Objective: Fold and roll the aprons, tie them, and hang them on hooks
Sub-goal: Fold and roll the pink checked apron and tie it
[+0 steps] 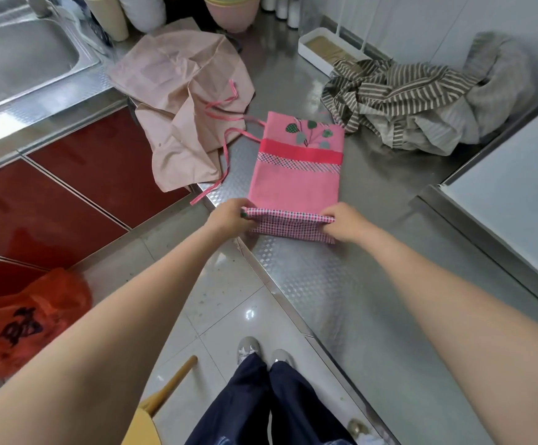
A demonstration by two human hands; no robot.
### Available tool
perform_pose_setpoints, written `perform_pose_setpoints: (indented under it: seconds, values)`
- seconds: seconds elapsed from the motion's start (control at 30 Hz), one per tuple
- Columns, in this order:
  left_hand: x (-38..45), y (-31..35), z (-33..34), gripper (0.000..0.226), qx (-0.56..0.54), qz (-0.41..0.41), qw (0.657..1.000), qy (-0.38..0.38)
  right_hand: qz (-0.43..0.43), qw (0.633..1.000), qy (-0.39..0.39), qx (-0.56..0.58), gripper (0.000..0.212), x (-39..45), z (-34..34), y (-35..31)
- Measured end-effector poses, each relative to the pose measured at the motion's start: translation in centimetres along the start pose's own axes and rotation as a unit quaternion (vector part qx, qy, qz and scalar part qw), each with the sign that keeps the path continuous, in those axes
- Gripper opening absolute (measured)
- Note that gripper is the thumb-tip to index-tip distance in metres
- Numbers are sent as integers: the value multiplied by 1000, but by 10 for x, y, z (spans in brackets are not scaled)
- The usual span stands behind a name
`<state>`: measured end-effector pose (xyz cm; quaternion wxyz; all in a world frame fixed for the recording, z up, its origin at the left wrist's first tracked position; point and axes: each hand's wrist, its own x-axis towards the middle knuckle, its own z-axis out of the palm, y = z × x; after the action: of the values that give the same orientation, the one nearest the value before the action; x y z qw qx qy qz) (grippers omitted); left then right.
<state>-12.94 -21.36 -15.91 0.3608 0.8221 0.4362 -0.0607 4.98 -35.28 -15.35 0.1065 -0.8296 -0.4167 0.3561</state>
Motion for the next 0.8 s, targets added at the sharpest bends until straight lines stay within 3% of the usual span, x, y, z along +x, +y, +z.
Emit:
perform_pose_setpoints:
  seconds: [0.1, 0.17, 0.3, 0.4, 0.47, 0.57, 0.63, 0.73, 0.8]
  values:
    - [-5, -3, 8, 31, -83, -74, 994, 11, 92, 989, -61, 103, 7, -6, 4, 3]
    - [-9, -3, 17, 28, -40, -86, 995, 8, 138, 980, -71, 122, 7, -9, 9, 5]
    - [-16, 1, 25, 31, -28, -86, 996, 16, 162, 979, -72, 99, 28, -10, 11, 4]
    - [-24, 9, 28, 35, 103, -20, 990, 89, 167, 982, -60, 61, 25, -8, 14, 1]
    - [-29, 13, 32, 44, 237, 108, 956, 137, 173, 983, -49, 49, 24, -8, 15, 0]
    - [-34, 13, 41, 60, 348, 244, 905, 5, 187, 979, -53, 64, 16, -10, 15, -1]
    - [-33, 12, 49, 67, 410, 228, 880, -70, 174, 984, -45, 19, 17, -14, 14, -1]
    - [-28, 22, 48, 67, 446, 198, 869, -86, 108, 979, 35, -169, 34, -25, 11, -4]
    - [-26, 26, 43, 64, 454, 202, 864, -79, 14, 963, 101, -249, 47, -30, 13, -8]
